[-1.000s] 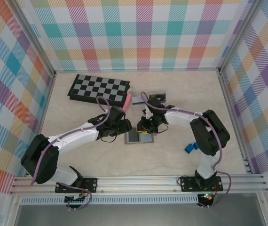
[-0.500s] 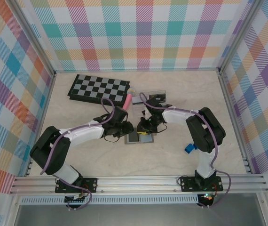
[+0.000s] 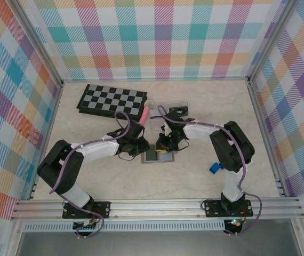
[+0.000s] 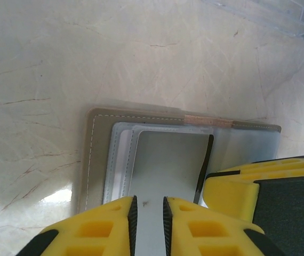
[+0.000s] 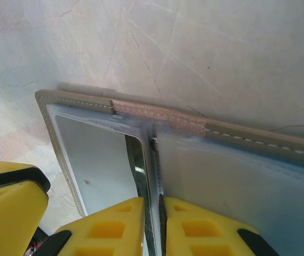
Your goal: Take the credit cards out of the card holder
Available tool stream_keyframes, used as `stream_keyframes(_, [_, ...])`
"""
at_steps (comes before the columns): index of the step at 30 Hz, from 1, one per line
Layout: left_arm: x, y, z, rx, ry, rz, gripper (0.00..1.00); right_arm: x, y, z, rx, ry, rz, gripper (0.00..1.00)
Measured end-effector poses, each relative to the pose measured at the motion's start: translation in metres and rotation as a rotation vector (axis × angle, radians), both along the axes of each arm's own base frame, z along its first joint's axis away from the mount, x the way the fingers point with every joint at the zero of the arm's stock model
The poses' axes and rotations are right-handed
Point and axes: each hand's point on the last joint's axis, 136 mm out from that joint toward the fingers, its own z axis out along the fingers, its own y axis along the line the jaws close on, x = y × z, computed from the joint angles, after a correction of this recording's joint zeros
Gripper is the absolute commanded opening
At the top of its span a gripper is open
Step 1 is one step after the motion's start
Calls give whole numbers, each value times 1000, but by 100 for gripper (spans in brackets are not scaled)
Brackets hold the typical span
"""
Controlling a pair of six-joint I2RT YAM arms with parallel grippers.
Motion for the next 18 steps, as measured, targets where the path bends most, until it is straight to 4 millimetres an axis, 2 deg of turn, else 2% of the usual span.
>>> stream_keyframes(11, [-1, 1, -11, 10, 28, -1, 20, 0, 3, -1, 8, 8, 4, 15])
stream_keyframes(18, [-1, 3, -16, 15, 44, 5, 14, 0, 3, 0, 12, 10, 6, 15])
